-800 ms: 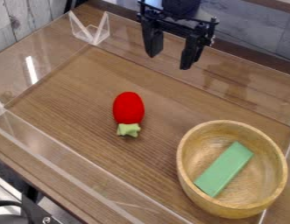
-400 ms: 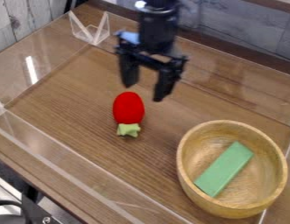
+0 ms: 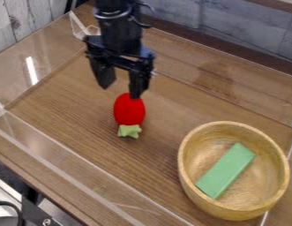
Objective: Move the red fruit to the right
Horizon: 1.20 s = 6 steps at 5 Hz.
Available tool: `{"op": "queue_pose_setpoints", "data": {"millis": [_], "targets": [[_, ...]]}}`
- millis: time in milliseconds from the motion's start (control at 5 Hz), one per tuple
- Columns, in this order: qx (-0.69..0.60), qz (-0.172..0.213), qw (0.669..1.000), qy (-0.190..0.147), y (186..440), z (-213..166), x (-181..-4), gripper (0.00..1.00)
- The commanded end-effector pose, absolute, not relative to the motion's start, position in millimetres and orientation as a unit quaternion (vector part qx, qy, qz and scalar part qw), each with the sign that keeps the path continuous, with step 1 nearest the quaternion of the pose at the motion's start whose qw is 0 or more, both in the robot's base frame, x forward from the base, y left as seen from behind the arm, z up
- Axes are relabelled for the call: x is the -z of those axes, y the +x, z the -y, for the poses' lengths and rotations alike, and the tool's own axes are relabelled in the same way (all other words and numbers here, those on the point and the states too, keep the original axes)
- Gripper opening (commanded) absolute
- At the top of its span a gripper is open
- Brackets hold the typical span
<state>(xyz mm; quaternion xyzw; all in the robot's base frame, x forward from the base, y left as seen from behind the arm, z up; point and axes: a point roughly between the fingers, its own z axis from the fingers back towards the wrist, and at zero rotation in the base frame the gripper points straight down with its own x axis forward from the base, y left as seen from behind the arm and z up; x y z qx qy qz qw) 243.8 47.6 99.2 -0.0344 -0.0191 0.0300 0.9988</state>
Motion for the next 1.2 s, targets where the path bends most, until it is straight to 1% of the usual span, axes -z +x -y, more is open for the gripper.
{"op": "queue_pose_setpoints", "data": {"millis": [0,200,600,1000], "targets": [[-0.048,0.058,0.997,-0.029,256.6,-46.6,-110.8,1.0],[-0.06,0.059,0.996,-0.028,262.6,-44.5,-108.7,1.0],[-0.071,0.059,0.995,-0.023,260.4,-47.1,-101.2,1.0],[-0.065,0.056,0.996,-0.02,267.9,-56.9,-91.6,1.0]]}}
